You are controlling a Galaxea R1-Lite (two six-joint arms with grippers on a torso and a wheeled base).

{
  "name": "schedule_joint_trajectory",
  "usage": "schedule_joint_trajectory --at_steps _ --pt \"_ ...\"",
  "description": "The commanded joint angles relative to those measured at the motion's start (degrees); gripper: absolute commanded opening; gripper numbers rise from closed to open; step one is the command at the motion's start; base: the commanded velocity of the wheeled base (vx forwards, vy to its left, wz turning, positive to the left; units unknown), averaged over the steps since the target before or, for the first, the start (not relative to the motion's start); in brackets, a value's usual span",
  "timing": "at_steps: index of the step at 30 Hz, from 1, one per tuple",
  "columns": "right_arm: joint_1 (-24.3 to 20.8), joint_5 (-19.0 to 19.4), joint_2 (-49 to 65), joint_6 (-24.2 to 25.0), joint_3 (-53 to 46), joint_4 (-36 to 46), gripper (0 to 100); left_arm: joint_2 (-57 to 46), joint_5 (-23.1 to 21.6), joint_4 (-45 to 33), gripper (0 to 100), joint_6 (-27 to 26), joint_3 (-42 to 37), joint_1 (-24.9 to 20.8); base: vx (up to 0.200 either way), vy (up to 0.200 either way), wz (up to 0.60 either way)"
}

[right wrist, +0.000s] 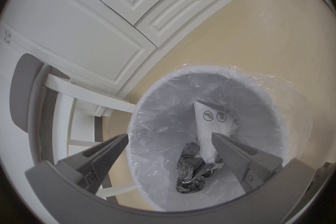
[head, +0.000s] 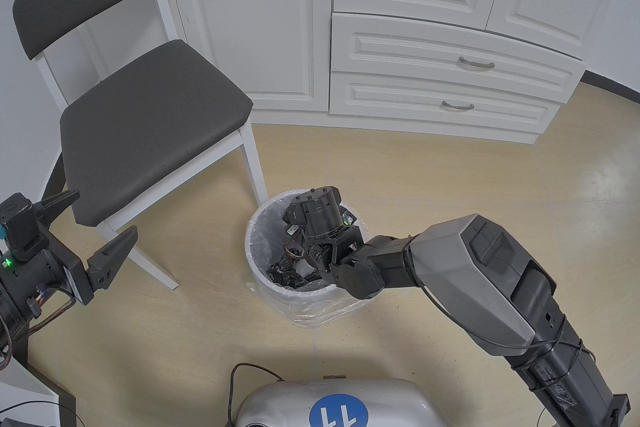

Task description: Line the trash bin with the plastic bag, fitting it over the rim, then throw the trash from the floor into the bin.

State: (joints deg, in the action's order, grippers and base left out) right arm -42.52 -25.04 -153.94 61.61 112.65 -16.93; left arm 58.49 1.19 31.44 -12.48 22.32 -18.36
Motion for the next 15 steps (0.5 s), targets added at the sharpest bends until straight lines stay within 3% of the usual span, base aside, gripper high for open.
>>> schedule_joint_trajectory --at_steps 1,8,9,13,15 --pt "-0.9 -0.01 3.03 -0.7 -4.46 -2.14 100 0.84 0.04 0.03 100 0.0 -0.08 -0.01 0.0 0.0 0.0" --pt "-2.74 -3.09 4.27 -5.19 -9.65 -5.83 100 1.01 -0.05 -0.06 100 0.0 -0.61 -0.01 0.0 0.0 0.0" --pt "-3.97 -4.93 6.11 -10.28 -15.18 -11.9 100 1.36 0.04 -0.06 100 0.09 -0.7 -0.01 0.0 0.0 0.0" --pt "-3.97 -4.23 11.74 -21.01 -26.17 -25.17 100 1.71 0.04 -0.06 100 0.18 -0.88 -0.01 0.0 0.0 0.0" --pt "-3.18 -3.79 15.78 -31.11 -34.43 -37.38 100 2.07 0.04 -0.15 100 0.18 -0.96 -0.01 0.0 0.0 0.0"
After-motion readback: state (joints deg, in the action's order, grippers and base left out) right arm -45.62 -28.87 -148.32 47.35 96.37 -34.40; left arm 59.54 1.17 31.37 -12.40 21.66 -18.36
